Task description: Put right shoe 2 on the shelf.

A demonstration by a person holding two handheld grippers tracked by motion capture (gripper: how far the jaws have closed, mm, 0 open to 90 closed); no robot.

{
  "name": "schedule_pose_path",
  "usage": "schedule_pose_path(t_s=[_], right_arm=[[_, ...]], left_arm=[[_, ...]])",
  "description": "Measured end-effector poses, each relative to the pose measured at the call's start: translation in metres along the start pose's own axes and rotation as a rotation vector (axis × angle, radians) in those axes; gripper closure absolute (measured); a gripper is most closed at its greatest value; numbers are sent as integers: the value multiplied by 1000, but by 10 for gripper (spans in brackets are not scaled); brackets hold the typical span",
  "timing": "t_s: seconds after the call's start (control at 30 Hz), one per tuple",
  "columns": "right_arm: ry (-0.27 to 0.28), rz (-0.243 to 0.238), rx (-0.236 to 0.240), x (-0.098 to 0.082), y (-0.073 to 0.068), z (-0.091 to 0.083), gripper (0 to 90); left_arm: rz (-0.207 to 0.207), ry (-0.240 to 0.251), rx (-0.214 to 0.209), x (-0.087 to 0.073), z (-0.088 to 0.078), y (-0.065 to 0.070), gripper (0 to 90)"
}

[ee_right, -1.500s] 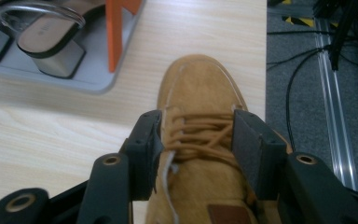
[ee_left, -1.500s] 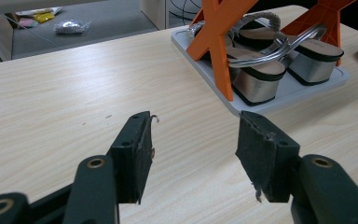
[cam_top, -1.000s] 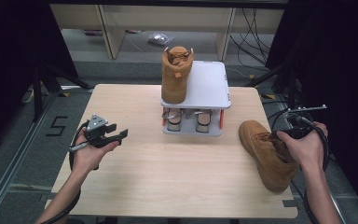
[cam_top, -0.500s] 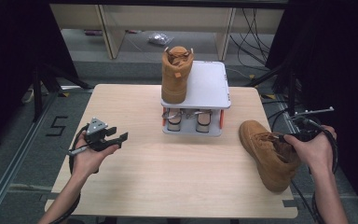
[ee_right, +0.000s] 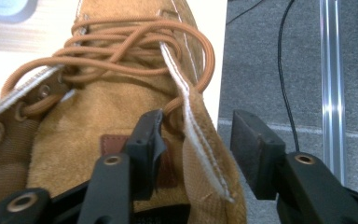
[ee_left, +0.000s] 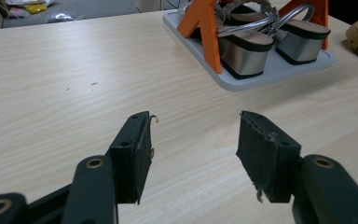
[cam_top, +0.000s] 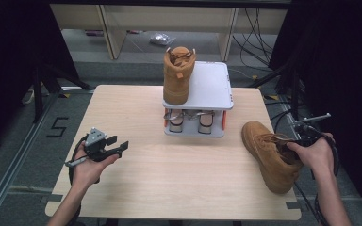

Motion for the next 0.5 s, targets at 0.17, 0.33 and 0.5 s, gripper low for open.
schedule_pose_path(t_s=[0.17, 0.33, 0.5], right_arm=[[-22, -58, -24, 2, 2, 4, 622], [-45, -71, -47, 4, 0, 8, 669], [-52, -111, -60, 6, -1, 14, 722]], left_arm=[[7, 11, 14, -5, 0, 2, 437], [9, 26, 26, -5, 3, 4, 437], [16, 26, 19, -4, 5, 8, 437]])
Point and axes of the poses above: each handheld gripper's, and its own axes: z roughly forward along the jaws, x roughly out of its top, y roughly to its right, the point moved 5 cm from there along z, roughly forward along the jaws, and after that the axes turned 15 degrees about -y, right-handed, at the moved point
